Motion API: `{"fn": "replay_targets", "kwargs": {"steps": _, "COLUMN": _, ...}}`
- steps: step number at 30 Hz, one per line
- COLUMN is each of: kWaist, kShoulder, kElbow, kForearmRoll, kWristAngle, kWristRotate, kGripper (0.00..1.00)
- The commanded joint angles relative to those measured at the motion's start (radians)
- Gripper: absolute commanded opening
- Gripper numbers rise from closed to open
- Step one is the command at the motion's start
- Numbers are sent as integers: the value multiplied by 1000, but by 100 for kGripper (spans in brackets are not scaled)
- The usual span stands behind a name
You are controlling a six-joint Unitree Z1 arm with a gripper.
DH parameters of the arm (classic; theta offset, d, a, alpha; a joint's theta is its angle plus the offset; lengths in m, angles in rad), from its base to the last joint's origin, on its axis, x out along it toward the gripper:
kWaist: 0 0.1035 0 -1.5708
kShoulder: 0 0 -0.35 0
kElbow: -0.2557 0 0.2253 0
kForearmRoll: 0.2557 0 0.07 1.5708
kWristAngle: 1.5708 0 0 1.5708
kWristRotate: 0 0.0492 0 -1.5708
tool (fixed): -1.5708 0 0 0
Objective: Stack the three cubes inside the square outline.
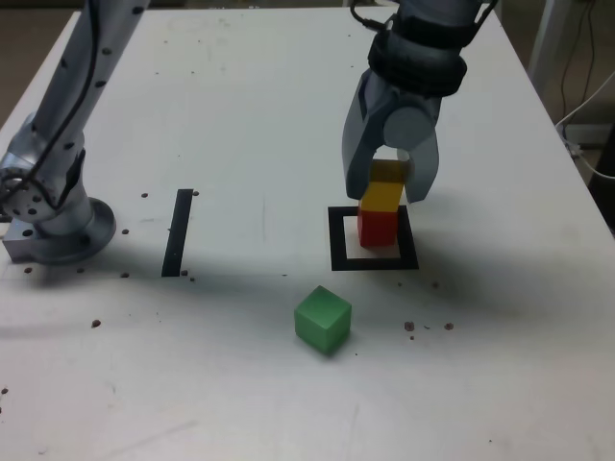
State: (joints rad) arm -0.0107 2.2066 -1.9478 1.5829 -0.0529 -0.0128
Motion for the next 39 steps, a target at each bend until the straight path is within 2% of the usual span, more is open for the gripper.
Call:
{"fn": "replay_targets", "kwargs": {"steps": 1, "kWaist": 4, "kShoulder": 15, "kElbow": 0, "kForearmRoll": 18, "kWristAngle": -6, "kWristRotate": 6, "kGripper": 28}}
{"fn": "replay_targets", "kwargs": {"steps": 9, "kWaist": 8, "kShoulder": 24, "kElbow": 1, "kForearmRoll": 16, "kWristAngle": -7, "kWristRotate": 10, "kGripper": 28}}
{"fn": "replay_targets", "kwargs": {"steps": 11, "kWaist": 8, "kShoulder": 25, "kElbow": 1, "kForearmRoll": 15, "kWristAngle": -5, "kWristRotate": 12, "kGripper": 31}}
{"fn": "replay_targets", "kwargs": {"steps": 13, "kWaist": 8, "kShoulder": 26, "kElbow": 2, "kForearmRoll": 13, "kWristAngle": -5, "kWristRotate": 14, "kGripper": 43}}
{"fn": "replay_targets", "kwargs": {"steps": 17, "kWaist": 8, "kShoulder": 26, "kElbow": 5, "kForearmRoll": 10, "kWristAngle": -5, "kWristRotate": 18, "kGripper": 82}}
{"fn": "replay_targets", "kwargs": {"steps": 18, "kWaist": 8, "kShoulder": 27, "kElbow": 6, "kForearmRoll": 10, "kWristAngle": -5, "kWristRotate": 19, "kGripper": 89}}
{"fn": "replay_targets", "kwargs": {"steps": 20, "kWaist": 8, "kShoulder": 27, "kElbow": 8, "kForearmRoll": 9, "kWristAngle": -5, "kWristRotate": 20, "kGripper": 96}}
{"fn": "replay_targets", "kwargs": {"steps": 30, "kWaist": 10, "kShoulder": 20, "kElbow": 14, "kForearmRoll": 9, "kWristAngle": 0, "kWristRotate": 20, "kGripper": 98}}
{"fn": "replay_targets", "kwargs": {"steps": 39, "kWaist": 4, "kShoulder": -100, "kElbow": 54, "kForearmRoll": 18, "kWristAngle": 74, "kWristRotate": -22, "kGripper": 99}}
